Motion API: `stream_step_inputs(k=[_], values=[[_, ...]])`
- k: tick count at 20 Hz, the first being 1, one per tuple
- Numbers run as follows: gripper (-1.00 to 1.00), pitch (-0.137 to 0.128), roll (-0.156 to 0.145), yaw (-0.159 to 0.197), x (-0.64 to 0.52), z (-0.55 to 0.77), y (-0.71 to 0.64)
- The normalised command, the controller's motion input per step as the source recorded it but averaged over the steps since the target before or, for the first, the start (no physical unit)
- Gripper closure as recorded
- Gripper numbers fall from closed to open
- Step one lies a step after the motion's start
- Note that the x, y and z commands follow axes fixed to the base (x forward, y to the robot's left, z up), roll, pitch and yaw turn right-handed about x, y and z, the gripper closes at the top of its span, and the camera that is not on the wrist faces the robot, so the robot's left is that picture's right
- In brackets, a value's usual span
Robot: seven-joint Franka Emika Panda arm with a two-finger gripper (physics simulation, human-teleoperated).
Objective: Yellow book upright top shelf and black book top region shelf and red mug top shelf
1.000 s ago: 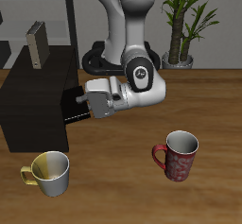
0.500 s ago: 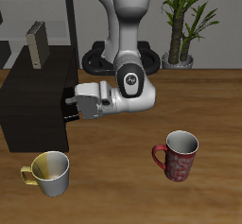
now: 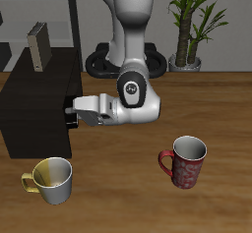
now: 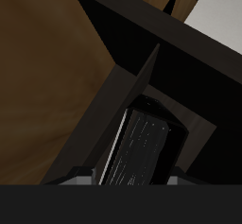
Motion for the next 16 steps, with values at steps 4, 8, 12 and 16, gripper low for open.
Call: stream_step_inputs(k=[4, 8, 12, 16], values=[[-1.00, 0.014, 0.046, -0.036, -0.01, 0.02, -0.07], [-1.00, 0.035, 0.178, -0.076, 0.08, 0.02, 0.05], [-1.00, -0.020, 0.203, -0.034, 0.05, -0.01, 0.13], [-1.00, -0.017, 0.117, -0.028, 0.06, 0.00, 0.10]])
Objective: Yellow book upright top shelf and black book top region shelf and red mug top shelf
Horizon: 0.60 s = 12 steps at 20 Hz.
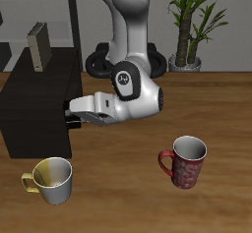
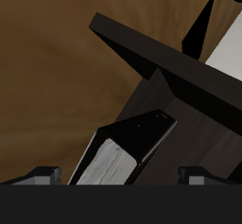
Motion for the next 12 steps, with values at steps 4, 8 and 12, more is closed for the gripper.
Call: stream_step_inputs(k=[4, 8, 12], values=[[-1.00, 0.015, 0.051, -0.003, 0.06, -0.07, 0.03], [-1.00, -0.001, 0.031, -0.011, 0.06, -0.05, 0.02], [-1.00, -0.066, 0.131, -0.031, 0.00, 0.17, 0.21]])
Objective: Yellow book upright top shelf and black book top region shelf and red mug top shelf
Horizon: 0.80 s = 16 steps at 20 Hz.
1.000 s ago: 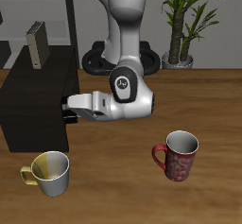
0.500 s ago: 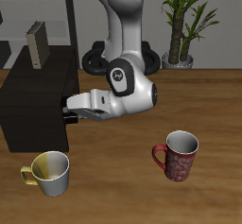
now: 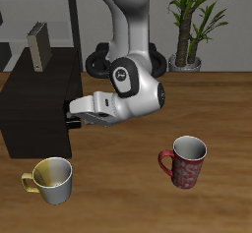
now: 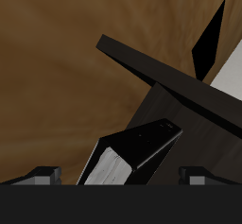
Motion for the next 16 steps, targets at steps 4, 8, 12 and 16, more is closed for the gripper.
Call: stream_step_inputs(k=[4, 8, 12, 16], values=[[-1.00, -0.066, 0.120, -0.008, -0.03, 0.28, 0.33], [-1.00, -0.082, 0.127, -0.003, -0.03, 0.41, 0.45], [-1.00, -0.133, 0.193, 0.031, 0.09, 0.33, 0.51], [-1.00, -0.075, 0.321, -0.052, 0.27, 0.19, 0.55]])
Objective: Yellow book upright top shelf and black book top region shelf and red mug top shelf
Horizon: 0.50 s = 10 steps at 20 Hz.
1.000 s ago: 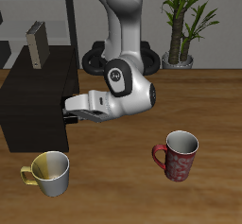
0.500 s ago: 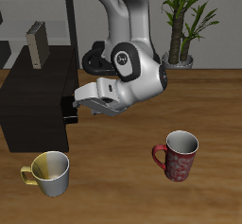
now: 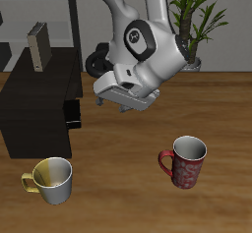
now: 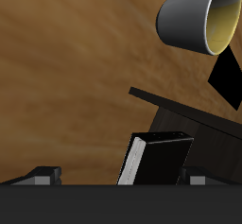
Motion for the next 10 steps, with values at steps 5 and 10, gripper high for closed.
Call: stream_step_inputs(k=[5, 10], values=[[-1.00, -0.072, 0.295, -0.009, 0.23, 0.06, 0.30], [-1.00, -0.075, 0.253, -0.024, 0.13, 0.04, 0.20]])
